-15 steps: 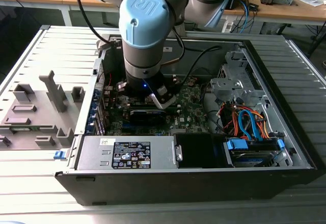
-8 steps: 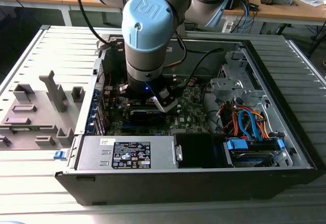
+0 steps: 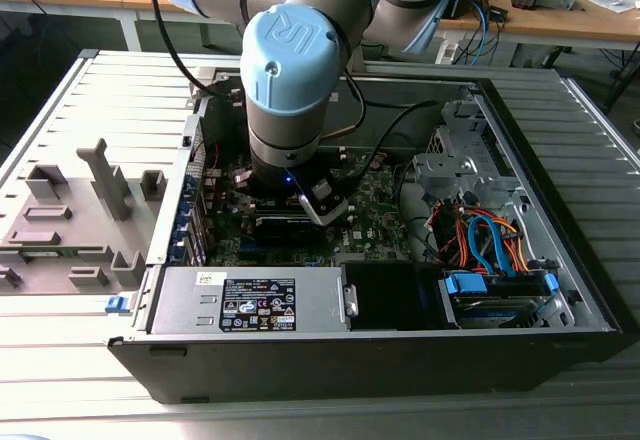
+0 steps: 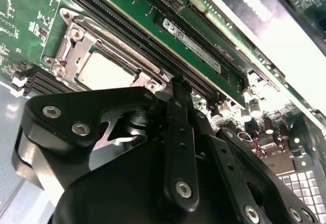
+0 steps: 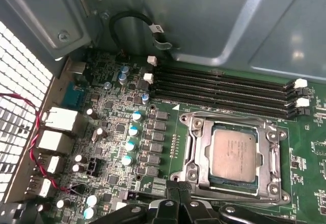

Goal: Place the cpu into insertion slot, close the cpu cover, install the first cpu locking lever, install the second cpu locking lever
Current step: 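Install the second cpu locking lever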

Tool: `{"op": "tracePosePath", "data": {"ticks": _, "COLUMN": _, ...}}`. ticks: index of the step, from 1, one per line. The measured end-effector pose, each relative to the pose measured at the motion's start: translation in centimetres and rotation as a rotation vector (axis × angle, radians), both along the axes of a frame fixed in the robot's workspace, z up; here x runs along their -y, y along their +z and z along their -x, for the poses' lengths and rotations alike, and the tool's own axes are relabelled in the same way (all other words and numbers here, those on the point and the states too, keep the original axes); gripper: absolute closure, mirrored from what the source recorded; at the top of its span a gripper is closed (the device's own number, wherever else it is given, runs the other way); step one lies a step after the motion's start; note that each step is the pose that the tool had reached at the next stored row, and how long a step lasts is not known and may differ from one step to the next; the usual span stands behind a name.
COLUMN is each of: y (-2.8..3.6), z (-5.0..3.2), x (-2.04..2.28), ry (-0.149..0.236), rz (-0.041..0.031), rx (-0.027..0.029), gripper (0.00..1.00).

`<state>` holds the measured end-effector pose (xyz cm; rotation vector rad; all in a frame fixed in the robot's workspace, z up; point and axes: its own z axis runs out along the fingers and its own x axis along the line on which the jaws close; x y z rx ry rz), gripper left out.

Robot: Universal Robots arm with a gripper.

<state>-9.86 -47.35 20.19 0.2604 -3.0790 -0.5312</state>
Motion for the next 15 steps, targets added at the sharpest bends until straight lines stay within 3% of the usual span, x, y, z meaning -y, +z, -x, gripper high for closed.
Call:
{"op": "tracePosePath", "data": {"ticks": 2, "y": -0.18, "z": 0.01, "x": -0.15, "ry": 0.000, "rz": 0.0000, "rx": 0.0000, "gripper": 0.89}}
{"op": "tracePosePath", "data": {"ticks": 5, "y": -0.24, "z": 0.00, "x": -0.86, "ry": 0.000, "rz": -0.0001, "rx": 0.0000, "gripper": 0.89}}
{"op": "tracePosePath", "data": {"ticks": 15, "y": -0.64, "z": 0.01, "x": -1.05, "ry": 0.000, "rz": 0.0002, "rx": -0.0001, "gripper": 0.89}}
